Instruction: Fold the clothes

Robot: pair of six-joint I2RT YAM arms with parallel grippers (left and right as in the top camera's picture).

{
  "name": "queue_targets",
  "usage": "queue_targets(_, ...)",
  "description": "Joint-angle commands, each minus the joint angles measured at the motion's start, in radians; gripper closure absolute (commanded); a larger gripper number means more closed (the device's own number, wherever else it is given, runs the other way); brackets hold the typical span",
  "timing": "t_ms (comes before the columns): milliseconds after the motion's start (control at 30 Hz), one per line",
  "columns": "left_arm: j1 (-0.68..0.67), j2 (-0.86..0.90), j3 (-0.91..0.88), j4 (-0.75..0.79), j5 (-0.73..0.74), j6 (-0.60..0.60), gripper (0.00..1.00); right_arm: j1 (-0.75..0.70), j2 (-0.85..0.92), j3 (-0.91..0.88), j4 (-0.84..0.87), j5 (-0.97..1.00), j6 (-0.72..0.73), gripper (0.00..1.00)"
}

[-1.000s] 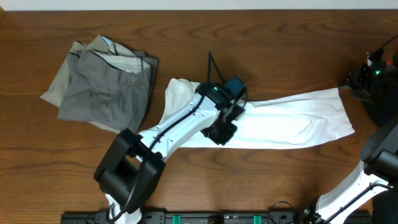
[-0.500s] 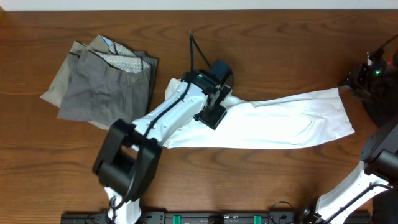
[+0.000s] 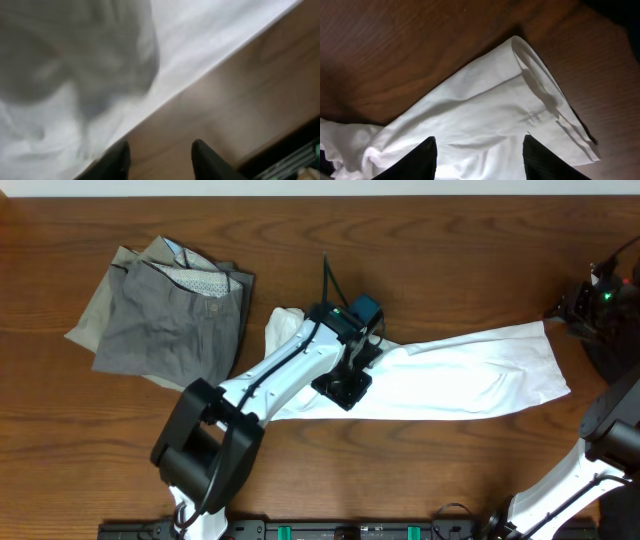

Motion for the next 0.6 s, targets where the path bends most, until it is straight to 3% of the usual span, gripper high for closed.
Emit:
queue_targets(0, 0.017, -0.018, 0.016, -0.013, -0.049, 0.006, 0.54, 0.010, 0.005, -0.006, 0.003, -0.011, -0.007, 0.45)
queue_targets(267, 0.144, -0.018, 0.016, 0.025, -0.264, -0.120, 0.47, 0.010, 0.005, -0.024, 0.051, -0.011, -0.008, 0.42)
queue_targets(400, 0.252, -0.014, 0.003, 0.126, -0.249, -0.187, 0.36, 0.010, 0.005, -0.082, 0.085, -0.011, -0.001, 0.42)
queue_targets(567, 0.330, 0.021, -0.003, 0.200, -0.092, -0.186, 0.34, 0.010, 0.005, -0.161, 0.142, -0.026, 0.031, 0.44)
